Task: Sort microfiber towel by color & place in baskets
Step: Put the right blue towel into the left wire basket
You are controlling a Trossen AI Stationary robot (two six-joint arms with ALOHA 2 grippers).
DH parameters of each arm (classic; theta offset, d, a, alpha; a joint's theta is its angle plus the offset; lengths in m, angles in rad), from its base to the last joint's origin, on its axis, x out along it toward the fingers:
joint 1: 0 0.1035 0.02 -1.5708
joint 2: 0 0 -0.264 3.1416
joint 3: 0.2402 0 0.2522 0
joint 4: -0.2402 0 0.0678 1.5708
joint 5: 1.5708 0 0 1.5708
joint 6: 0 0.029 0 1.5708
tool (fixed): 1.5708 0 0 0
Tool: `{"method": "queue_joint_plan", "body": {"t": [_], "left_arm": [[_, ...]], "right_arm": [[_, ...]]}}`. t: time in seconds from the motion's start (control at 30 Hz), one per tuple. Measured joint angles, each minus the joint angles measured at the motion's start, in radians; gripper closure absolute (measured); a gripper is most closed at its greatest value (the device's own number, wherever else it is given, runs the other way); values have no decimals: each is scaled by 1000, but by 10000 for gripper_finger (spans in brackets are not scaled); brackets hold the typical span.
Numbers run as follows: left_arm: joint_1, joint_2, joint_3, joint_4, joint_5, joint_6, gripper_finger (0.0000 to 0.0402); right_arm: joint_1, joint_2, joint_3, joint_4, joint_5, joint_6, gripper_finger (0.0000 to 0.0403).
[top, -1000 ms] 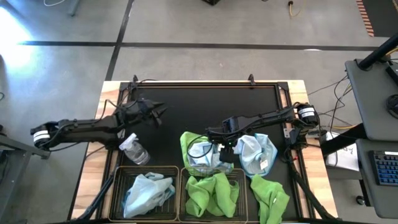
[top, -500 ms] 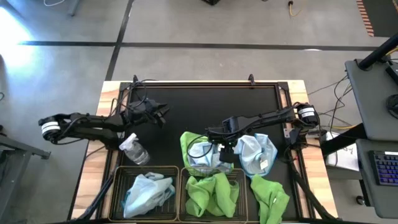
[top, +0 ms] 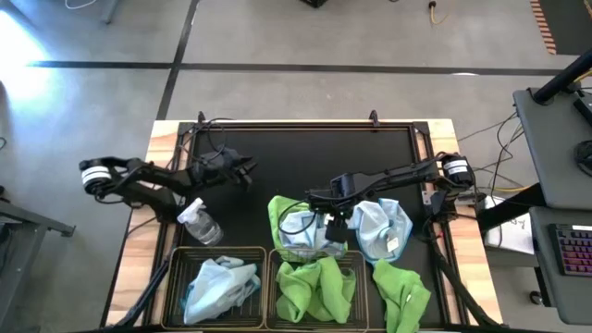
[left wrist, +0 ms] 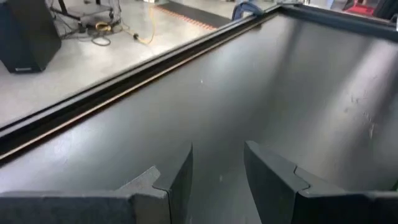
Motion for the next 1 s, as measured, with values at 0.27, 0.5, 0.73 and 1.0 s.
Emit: {"method": "queue_joint_plan", "body": {"t": [0.27, 0.5, 0.73, 1.0], "left_arm": [[0, 99, 0, 107, 0, 6, 272], [0, 130, 0, 178, 1, 17, 272], [0, 125, 0, 183, 53, 27, 272], [0, 124, 0, 184, 54, 28, 272]], "right_arm": [[0, 0, 0, 2, -9, -1, 197], [-2, 1, -27, 6, 45, -11, 197], [-2, 2, -55, 7, 45, -12, 197], [-2, 2, -56, 34, 49, -11, 197]]}}
